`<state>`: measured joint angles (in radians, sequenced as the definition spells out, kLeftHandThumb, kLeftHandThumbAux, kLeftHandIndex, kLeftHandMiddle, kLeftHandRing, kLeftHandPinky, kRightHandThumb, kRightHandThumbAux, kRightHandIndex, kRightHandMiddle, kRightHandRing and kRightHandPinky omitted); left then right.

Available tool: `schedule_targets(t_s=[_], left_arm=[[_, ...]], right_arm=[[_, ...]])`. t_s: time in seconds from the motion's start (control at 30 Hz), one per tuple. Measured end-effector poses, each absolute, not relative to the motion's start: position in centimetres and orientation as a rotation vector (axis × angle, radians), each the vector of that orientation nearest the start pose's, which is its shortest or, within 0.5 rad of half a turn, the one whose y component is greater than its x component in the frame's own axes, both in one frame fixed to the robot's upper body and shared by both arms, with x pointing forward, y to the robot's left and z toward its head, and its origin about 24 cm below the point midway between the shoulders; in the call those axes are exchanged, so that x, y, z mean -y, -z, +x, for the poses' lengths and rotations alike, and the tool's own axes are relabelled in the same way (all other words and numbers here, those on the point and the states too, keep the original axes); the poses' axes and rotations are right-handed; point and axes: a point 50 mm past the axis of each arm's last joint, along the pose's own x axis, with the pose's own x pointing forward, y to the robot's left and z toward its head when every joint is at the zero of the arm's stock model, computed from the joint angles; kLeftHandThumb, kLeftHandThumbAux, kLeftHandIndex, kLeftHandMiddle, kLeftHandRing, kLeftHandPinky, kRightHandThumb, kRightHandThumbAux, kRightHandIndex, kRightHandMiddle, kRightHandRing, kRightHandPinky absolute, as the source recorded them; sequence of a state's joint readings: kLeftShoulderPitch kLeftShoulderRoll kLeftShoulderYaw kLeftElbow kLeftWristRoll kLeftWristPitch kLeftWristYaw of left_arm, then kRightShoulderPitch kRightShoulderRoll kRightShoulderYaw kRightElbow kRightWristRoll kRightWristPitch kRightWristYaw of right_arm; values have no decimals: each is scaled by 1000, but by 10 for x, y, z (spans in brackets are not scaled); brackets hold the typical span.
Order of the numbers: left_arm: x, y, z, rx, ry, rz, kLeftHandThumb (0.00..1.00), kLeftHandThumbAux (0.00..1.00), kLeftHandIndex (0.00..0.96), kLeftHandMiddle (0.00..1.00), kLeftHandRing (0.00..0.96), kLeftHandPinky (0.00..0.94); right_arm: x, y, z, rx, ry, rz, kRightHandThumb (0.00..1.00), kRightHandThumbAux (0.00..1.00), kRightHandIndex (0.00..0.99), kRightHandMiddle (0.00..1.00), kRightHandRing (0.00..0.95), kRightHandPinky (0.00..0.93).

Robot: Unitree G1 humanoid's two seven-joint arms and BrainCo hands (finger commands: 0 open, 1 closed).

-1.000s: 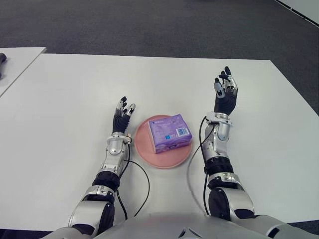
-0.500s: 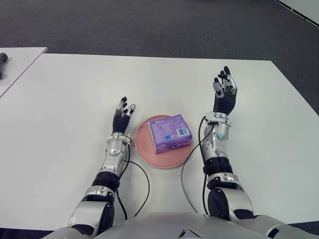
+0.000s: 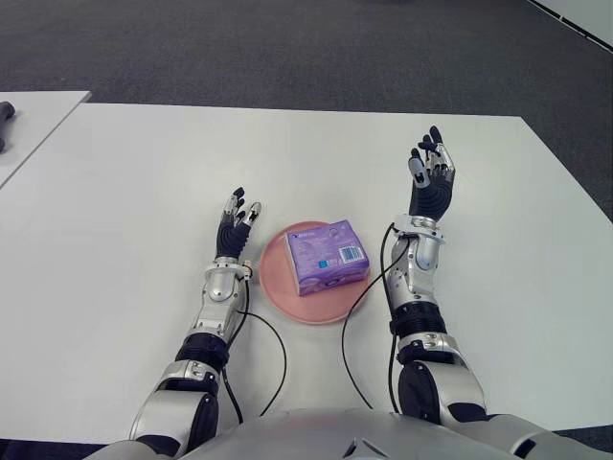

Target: Put the tissue paper into the plate.

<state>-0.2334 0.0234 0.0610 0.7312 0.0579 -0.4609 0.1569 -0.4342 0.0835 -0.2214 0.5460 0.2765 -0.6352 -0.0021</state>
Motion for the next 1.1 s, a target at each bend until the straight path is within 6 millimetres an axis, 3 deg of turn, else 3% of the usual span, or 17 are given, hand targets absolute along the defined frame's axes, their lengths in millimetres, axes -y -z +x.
schedule_targets(t_s=[1.1], left_arm=[[-160, 16, 275, -44, -135, 61, 0, 441, 0, 0, 0, 0]], right_arm=[[157, -84, 316, 484, 195, 384, 688, 721, 428, 136, 42, 0]])
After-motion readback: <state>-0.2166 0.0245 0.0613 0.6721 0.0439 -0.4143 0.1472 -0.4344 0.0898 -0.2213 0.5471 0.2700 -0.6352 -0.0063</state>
